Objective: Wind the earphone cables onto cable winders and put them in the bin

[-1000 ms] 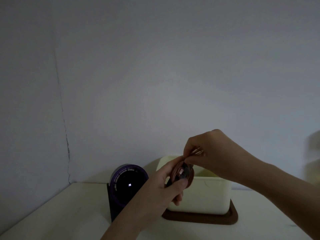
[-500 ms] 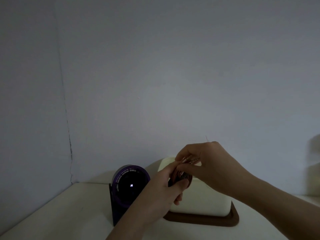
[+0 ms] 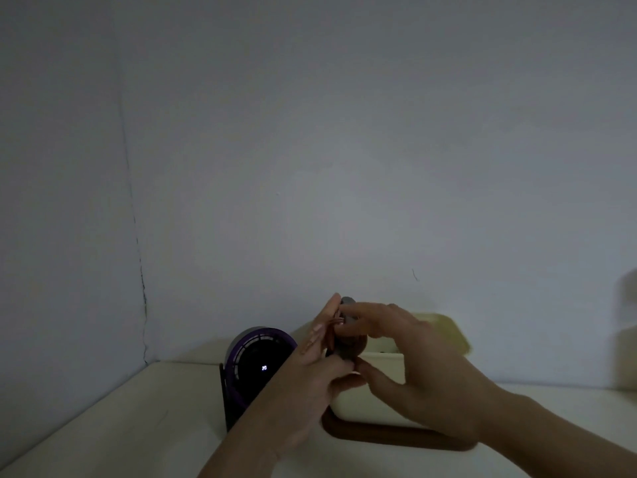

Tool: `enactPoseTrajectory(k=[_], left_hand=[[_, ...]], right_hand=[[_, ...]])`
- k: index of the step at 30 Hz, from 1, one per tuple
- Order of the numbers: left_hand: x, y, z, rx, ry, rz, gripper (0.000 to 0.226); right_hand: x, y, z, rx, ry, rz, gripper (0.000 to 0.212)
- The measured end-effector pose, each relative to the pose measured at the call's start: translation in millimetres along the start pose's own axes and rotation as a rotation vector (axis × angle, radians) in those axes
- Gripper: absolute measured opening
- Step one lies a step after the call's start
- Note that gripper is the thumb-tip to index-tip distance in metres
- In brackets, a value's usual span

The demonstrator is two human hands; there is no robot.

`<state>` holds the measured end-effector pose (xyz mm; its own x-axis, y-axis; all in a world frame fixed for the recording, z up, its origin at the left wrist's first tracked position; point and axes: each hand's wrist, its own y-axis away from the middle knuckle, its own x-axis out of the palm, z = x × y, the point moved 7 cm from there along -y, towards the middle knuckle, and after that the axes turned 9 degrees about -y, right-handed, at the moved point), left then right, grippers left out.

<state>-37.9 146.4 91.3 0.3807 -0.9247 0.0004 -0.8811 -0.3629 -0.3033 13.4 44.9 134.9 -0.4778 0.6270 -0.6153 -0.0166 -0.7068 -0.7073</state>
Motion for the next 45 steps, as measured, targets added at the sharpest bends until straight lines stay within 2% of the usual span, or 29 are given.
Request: enactPoseTrajectory(k=[3,7,9,12,15,18,22,28,29,32,35,38,40,43,45], left_hand=[[0.4,0.4,-3.9,0.072,0.024,-0.032,0.048],[-3.0,0.9,-9.8,0.143,0.145,-0.08,0.033],[-3.5,0.2,-8.7,0.148,0.17,-0.098,0.027],[-2.9,0.2,-8.1,0.134,0.135,-0.13,0.035],[1.5,-1.1,-8.7,0.14,0.059,-0.133,0.039],[3.3,-1.6,-6.5,0.115,-0.003,-0.14,0.038],[-3.9,-2.4,-0.7,0.038,-0.038,-0.204,0.035],[-28.7,-7.7,28.1,-0.238,-0.068,-0.28,0.036],[-33.5,-9.1,32.3,-0.247,-0.148,-0.298,0.035],[-43.7,-18.7,39.2,-0.141,-0.666,-0.292,0.038],[-42.8,-34.9,51.8,-0.022,-1.051,-0.212,0.05],[-36.1,-50.4,68.5,-0.018,-1.371,-0.096,0.058],[-35.9,-57.1,76.0,-0.02,-1.465,-0.072,0.061],[-38.9,-62.0,81.7,-0.008,-1.481,-0.083,0.059],[-40.0,-61.7,82.4,0.01,-1.495,-0.092,0.059]], right_hand=[[-9.7,-2.8,2.8,-0.026,-0.069,-0.115,0.056],[-25.0,-4.3,-10.5,0.076,-0.226,-0.255,0.032],[-32.1,-3.1,-19.6,0.136,-0.23,-0.339,0.027],[-30.9,-2.1,-28.6,0.241,-0.265,-0.378,0.029],[-11.7,-2.0,-42.2,0.468,-0.537,-0.305,0.043],[-1.3,-2.6,-47.3,0.554,-0.717,-0.271,0.033],[-0.2,-2.7,-54.0,0.563,-0.724,-0.254,0.028],[-11.7,-2.4,-81.0,0.605,-0.667,-0.309,0.031],[-16.0,-2.4,-91.0,0.626,-0.639,-0.33,0.03],[-29.7,-2.6,-123.8,0.689,-0.482,-0.387,0.022],[-39.4,-1.6,-156.5,0.716,-0.263,-0.409,0.023],[-40.3,1.9,-181.2,0.738,-0.019,-0.347,0.025],[-35.0,4.3,-194.4,0.765,0.069,-0.28,0.024],[-27.7,3.7,-205.4,0.783,0.155,-0.196,0.021],[-26.1,3.8,-207.3,0.796,0.167,-0.184,0.026]])
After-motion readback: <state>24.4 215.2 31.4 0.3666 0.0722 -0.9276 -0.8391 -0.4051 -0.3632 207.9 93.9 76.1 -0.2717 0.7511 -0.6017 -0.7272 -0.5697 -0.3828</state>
